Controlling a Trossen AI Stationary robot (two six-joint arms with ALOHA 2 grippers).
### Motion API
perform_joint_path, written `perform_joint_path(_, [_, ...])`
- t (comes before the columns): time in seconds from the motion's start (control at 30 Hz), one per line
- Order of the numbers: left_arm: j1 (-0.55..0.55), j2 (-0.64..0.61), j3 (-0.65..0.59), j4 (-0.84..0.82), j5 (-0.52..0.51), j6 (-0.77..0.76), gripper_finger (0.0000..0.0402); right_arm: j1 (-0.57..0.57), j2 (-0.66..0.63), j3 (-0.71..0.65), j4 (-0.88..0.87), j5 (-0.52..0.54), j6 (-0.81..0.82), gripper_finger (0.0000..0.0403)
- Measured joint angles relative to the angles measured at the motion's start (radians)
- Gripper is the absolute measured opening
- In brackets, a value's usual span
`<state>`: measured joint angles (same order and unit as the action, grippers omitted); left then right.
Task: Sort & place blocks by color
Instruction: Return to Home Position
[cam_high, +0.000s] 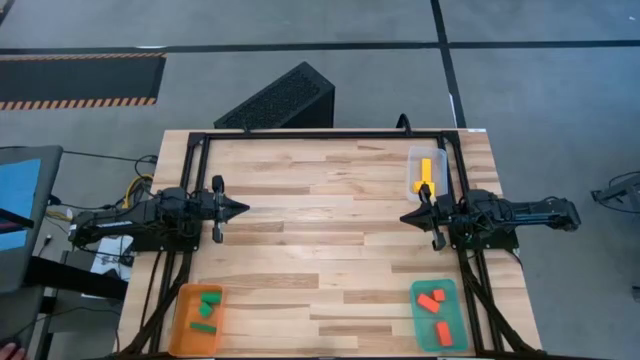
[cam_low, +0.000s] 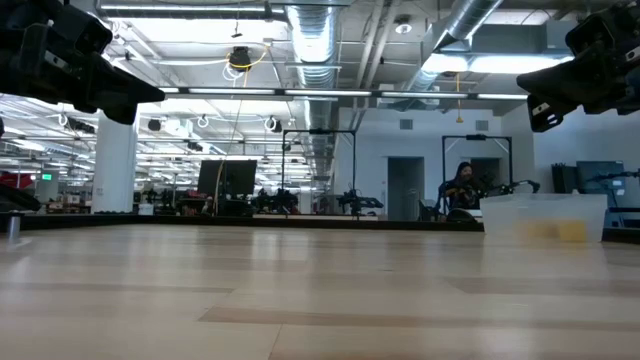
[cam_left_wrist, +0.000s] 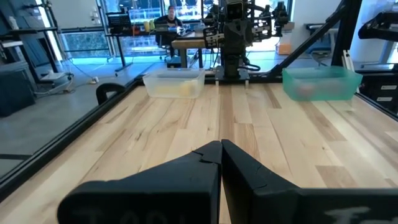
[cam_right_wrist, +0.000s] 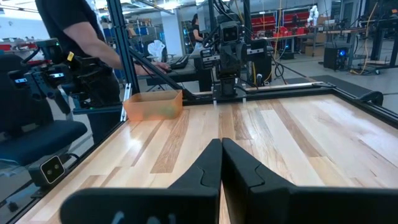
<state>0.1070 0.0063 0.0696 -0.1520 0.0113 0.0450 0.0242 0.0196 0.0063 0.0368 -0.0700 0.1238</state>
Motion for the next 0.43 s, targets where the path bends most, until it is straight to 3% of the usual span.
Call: perform_joint_path(0.43, [0.000,0.000,0.000,0.000,0.000,0.001,0.0000,0.000,0.000,0.000,0.000,0.000,0.000,0.0026])
